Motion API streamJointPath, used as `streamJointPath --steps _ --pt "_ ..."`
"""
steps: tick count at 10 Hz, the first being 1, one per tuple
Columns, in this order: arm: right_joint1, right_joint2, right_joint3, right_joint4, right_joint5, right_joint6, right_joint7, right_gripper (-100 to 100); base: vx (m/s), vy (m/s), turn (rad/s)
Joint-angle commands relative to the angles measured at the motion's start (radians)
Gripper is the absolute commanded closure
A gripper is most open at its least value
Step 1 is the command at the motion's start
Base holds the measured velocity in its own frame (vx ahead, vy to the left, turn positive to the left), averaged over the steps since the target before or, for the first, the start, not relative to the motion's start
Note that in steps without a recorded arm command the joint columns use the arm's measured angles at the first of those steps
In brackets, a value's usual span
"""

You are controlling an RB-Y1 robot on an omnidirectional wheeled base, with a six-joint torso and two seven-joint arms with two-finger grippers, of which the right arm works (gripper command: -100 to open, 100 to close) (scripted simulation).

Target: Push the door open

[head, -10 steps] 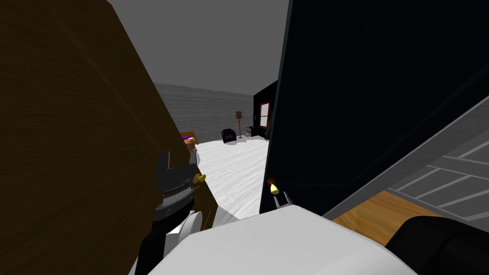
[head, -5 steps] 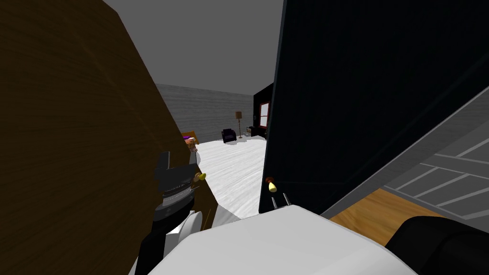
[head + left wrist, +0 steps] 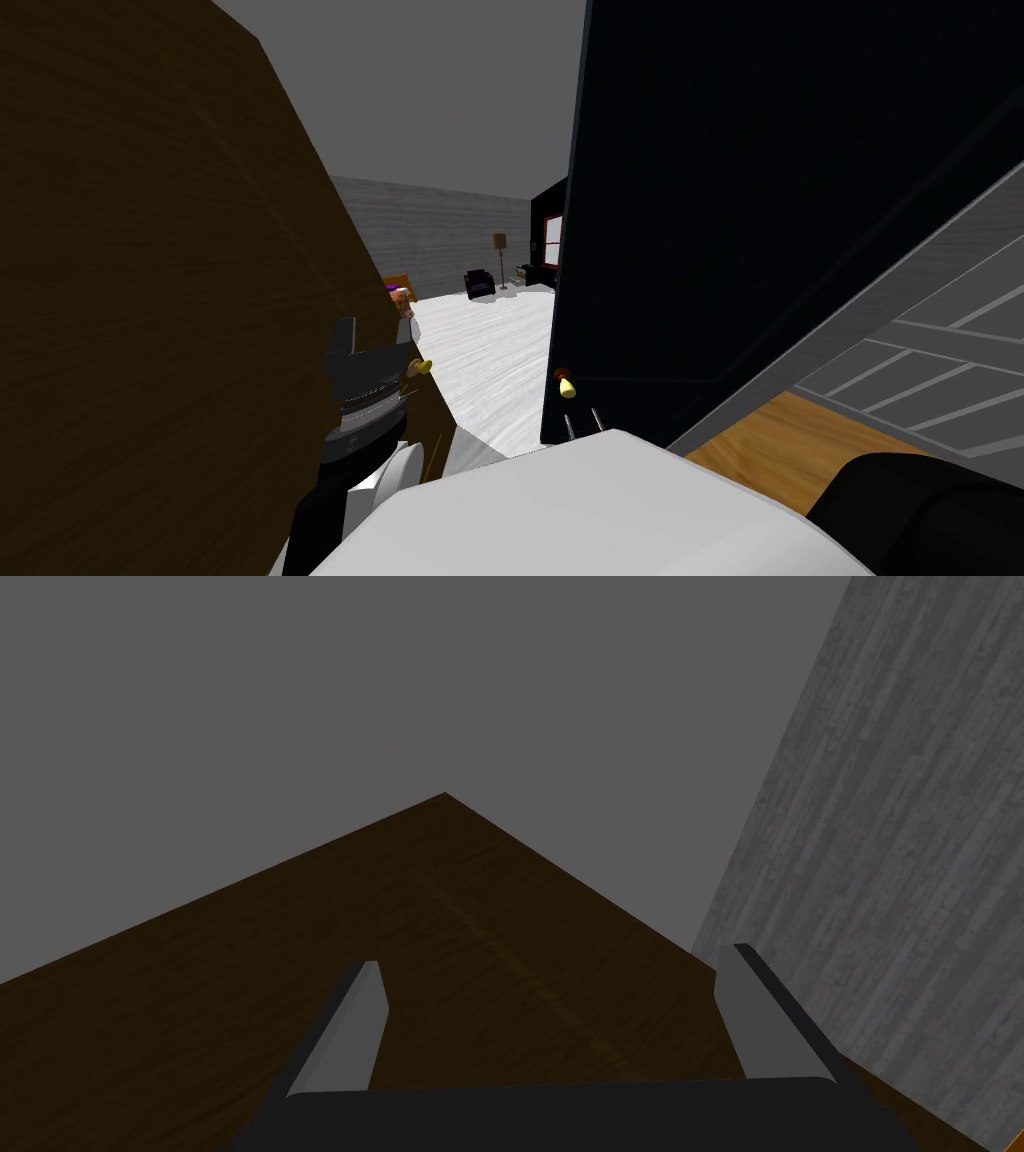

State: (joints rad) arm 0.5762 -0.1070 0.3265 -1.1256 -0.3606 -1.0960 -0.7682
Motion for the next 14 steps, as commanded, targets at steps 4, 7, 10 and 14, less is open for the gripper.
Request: streamJointPath --steps 4,7,10,14 --pt "0.017 0.01 0.065 -0.016 -0.063 -0.011 -0.128 -100 -0.033 -0.014 0.005" --pt "0.027 0.016 0.103 -0.025 -0.099 -0.016 -0.199 -100 -0.029 -0.01 0.005" --pt "0.035 0.021 0.135 -0.032 -0.13 -0.022 -0.275 -100 -0.029 -0.012 0.004" --pt "0.045 0.028 0.177 -0.042 -0.17 -0.028 -0.36 -100 -0.031 -0.014 0.004"
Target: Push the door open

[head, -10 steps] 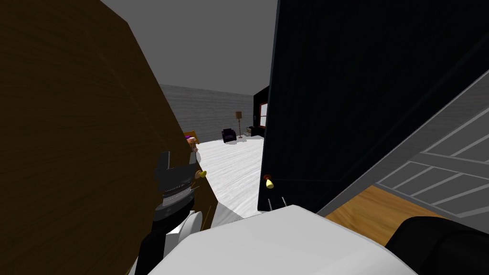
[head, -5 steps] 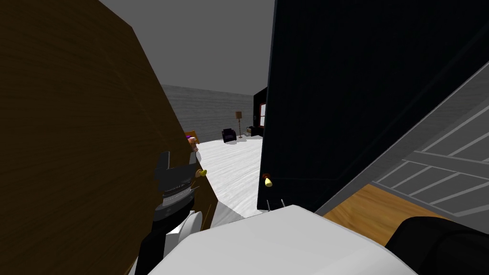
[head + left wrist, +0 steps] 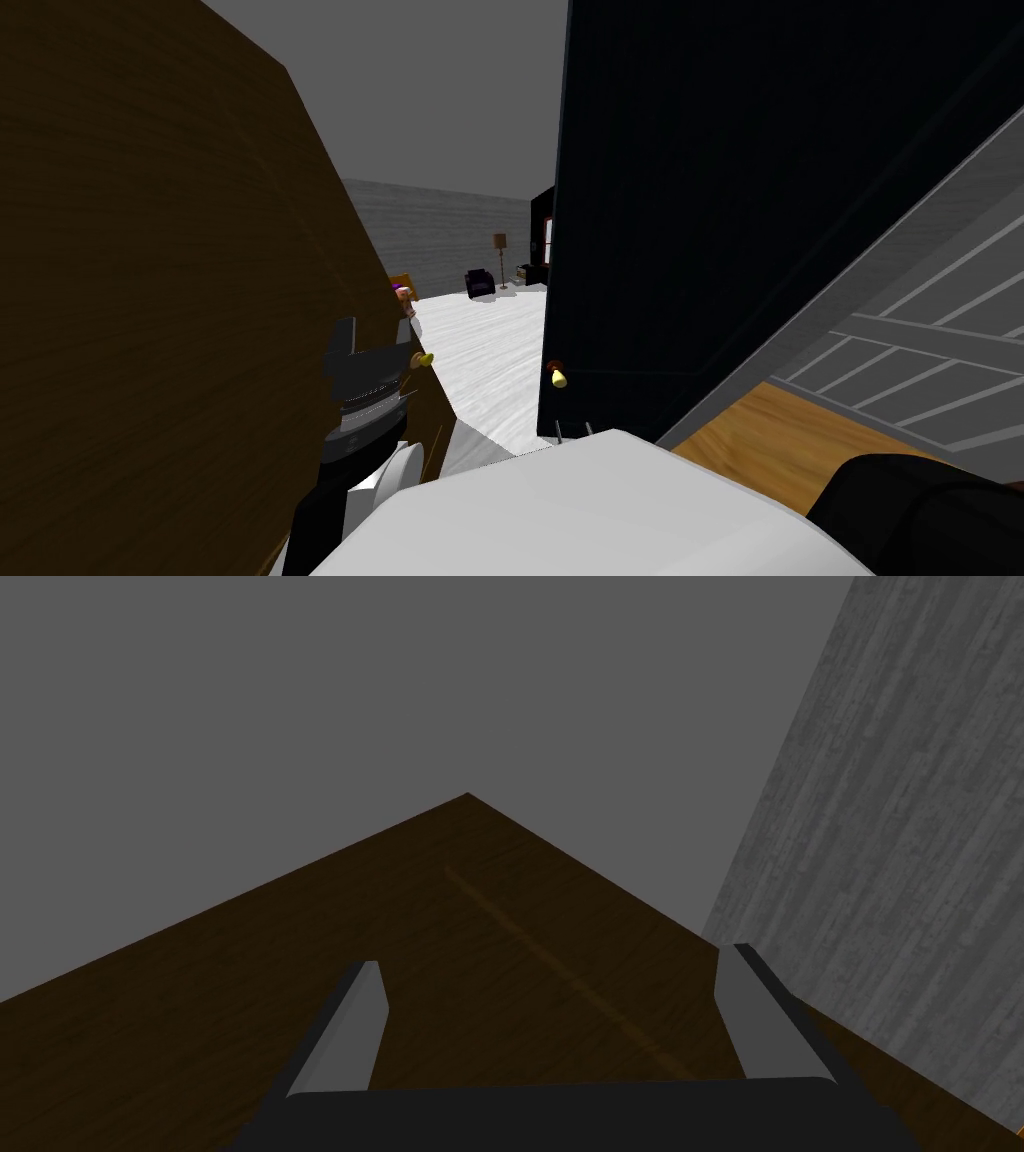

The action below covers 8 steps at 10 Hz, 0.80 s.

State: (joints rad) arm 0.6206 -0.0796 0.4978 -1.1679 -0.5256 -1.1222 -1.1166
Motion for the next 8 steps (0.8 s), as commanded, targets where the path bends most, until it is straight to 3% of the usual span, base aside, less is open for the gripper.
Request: streamJointPath --steps 1,8 --pt "0.0 0.0 0.0 0.0 0.0 0.0 0.0 -100 -0.01 -0.005 0.001" --pt "-0.034 -0.006 -0.035 -0.011 -0.019 0.041 -0.009 -100 0.182 -0.036 0.019"
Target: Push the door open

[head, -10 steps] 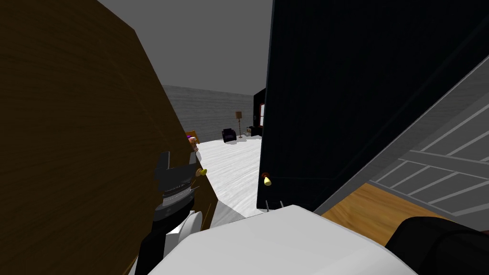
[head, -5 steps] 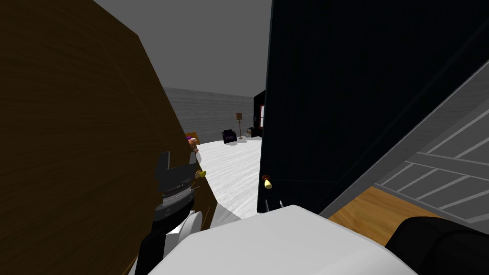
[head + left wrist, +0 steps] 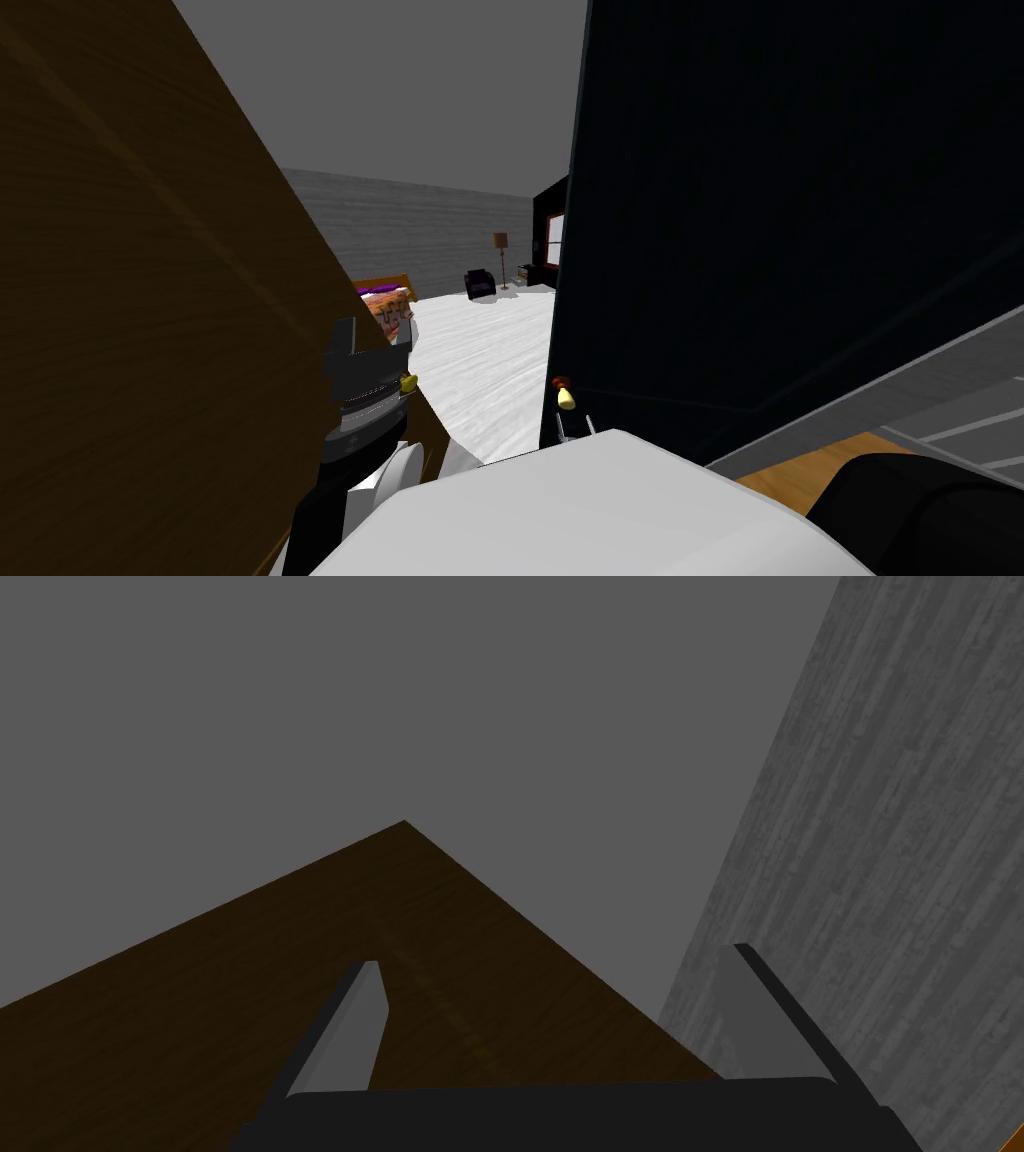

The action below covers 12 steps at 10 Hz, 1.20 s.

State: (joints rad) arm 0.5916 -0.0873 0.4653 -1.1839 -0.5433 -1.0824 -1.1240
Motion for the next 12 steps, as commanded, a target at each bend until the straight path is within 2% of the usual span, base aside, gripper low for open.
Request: streamJointPath --steps 1,2,7,8,10,11,12 --pt "0.0 0.0 0.0 0.0 0.0 0.0 0.0 -100 0.082 -0.015 0.008" --pt "0.0 0.0 0.0 0.0 0.0 0.0 0.0 100 -0.011 0.0 -0.005" --pt "0.0 0.0 0.0 0.0 0.0 0.0 0.0 100 -0.018 0.004 -0.001" --pt "0.015 0.006 -0.007 0.001 -0.016 -0.017 -0.006 -100 -0.043 0.116 -0.089" --pt "0.028 0.02 -0.013 0.001 -0.031 -0.032 -0.012 -100 -0.058 0.177 -0.139" --pt "0.024 0.015 -0.012 -0.006 -0.026 -0.021 -0.007 -100 -0.031 0.075 -0.031" --pt "-0.02 0.019 -0.058 0.018 -0.032 -0.003 -0.003 -100 -0.039 0.015 0.227"
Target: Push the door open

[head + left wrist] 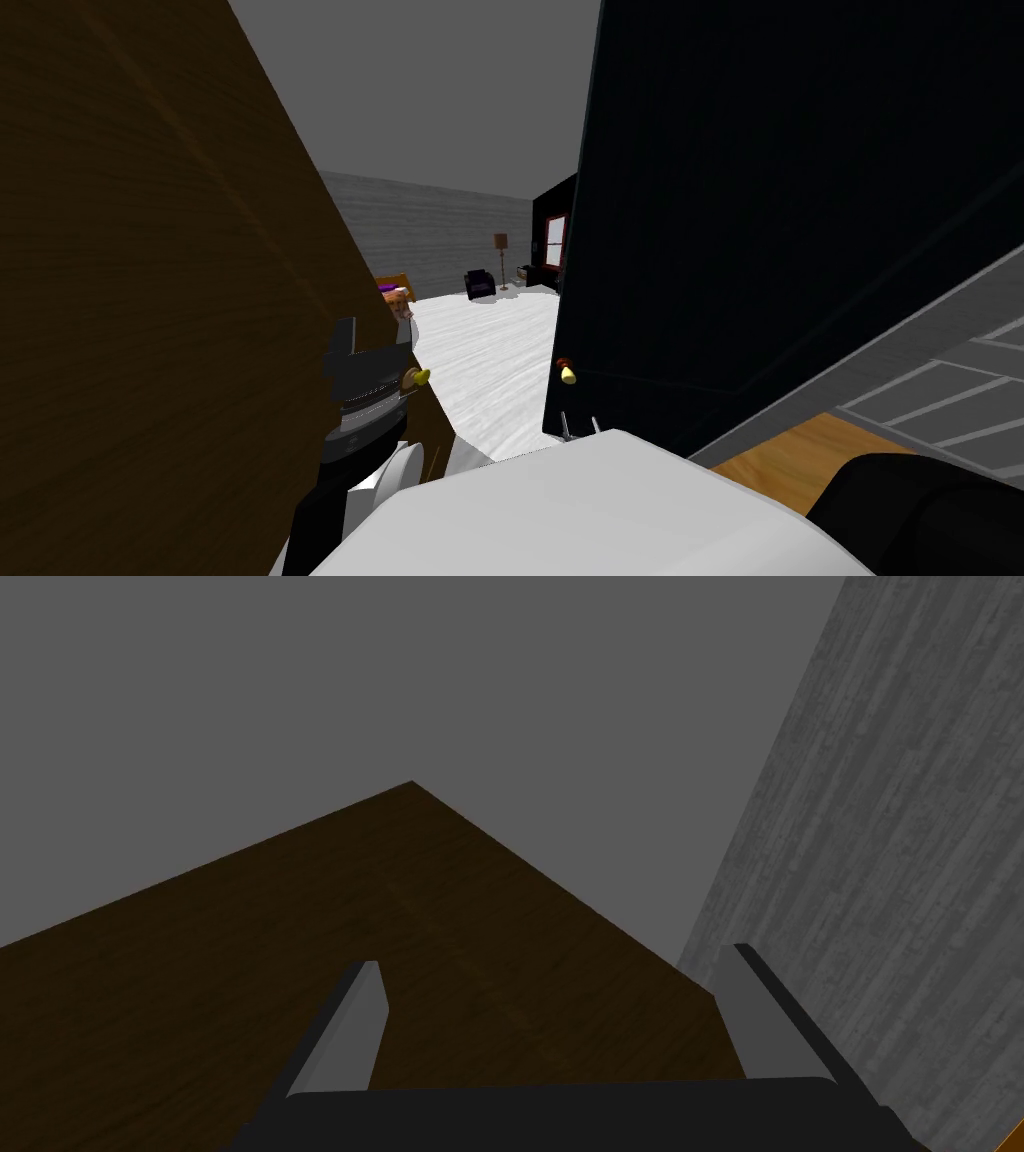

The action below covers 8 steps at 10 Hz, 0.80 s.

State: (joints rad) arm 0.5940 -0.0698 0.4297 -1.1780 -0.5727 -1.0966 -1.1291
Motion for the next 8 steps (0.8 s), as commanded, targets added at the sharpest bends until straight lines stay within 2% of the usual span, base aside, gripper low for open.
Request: streamJointPath --steps 1,5,6,8 --pt "-0.045 0.003 -0.045 0.025 -0.006 0.02 0.004 -100 -0.057 -0.017 0.159" --pt "-0.157 0.016 -0.163 0.091 -0.02 0.07 0.015 -100 -0.057 -0.031 0.165" --pt "-0.165 0.016 -0.168 0.091 -0.02 0.07 0.015 -100 -0.039 -0.013 0.061" --pt "-0.228 0.027 -0.236 0.131 -0.028 0.1 0.021 -100 -0.051 -0.012 0.17"
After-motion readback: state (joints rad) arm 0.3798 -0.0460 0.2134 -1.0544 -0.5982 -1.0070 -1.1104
